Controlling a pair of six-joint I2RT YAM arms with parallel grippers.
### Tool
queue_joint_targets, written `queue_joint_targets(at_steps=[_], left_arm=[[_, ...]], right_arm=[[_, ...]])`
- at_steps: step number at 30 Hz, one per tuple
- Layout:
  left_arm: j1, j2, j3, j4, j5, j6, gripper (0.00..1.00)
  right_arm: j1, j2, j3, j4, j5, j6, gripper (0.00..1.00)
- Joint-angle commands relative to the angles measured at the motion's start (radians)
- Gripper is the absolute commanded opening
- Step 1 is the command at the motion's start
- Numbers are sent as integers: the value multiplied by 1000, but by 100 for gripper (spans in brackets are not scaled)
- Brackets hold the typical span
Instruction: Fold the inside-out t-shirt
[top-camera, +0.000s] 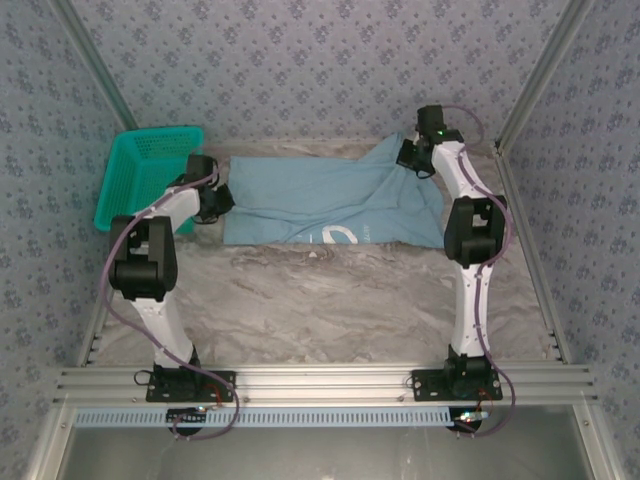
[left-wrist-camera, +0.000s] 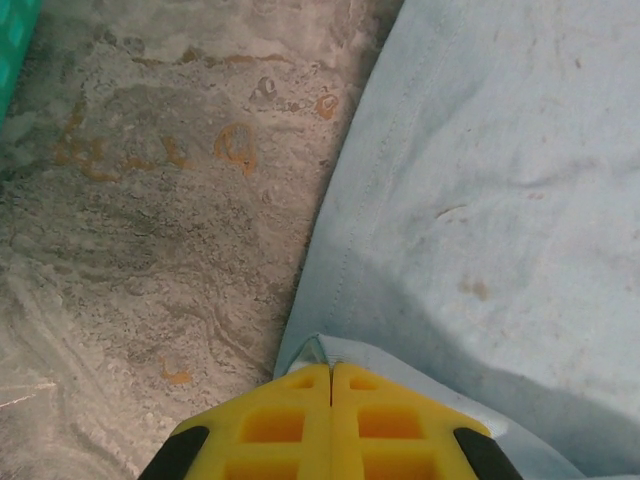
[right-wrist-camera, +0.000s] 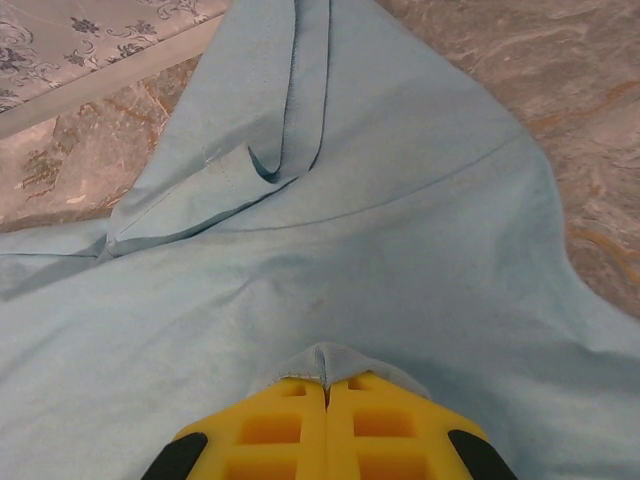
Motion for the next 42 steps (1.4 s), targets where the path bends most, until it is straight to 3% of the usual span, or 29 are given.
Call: queue_joint_targets(at_steps=[1,4,7,11,13,16,20,25,32,42], left_arm=[[9,19,44,-7,-10,8,7],[9,22,59,-14,-6,6,26],[9,5,72,-20,-4,2,38],[7,-42,61,-10,0,-6,49],[2,-82,34,9,14,-17,52],[-28,-164,-67,71,51,-45,54],[-100,-229,-218,160,91,-73,54],[-126,-157,-242,168,135,-51,54],[-121,-80,-265,143,110,-20,54],[-119,-164,-499,86,62,16,53]], right_arm=[[1,51,54,23,-28,-25,9],[0,69,108,-27,-24,-44,21],[-1,42,115,-67,0,-64,31],[-1,-53,29,-86,10,-80,34],[4,-158,-119,-54,12,-83,34],[14,-325,-424,67,-45,-52,35],[11,-449,-668,147,-82,-10,36],[-9,-376,-679,105,-85,-26,33],[-59,-324,-737,64,-50,10,28],[-126,-357,-856,-21,94,-13,27]])
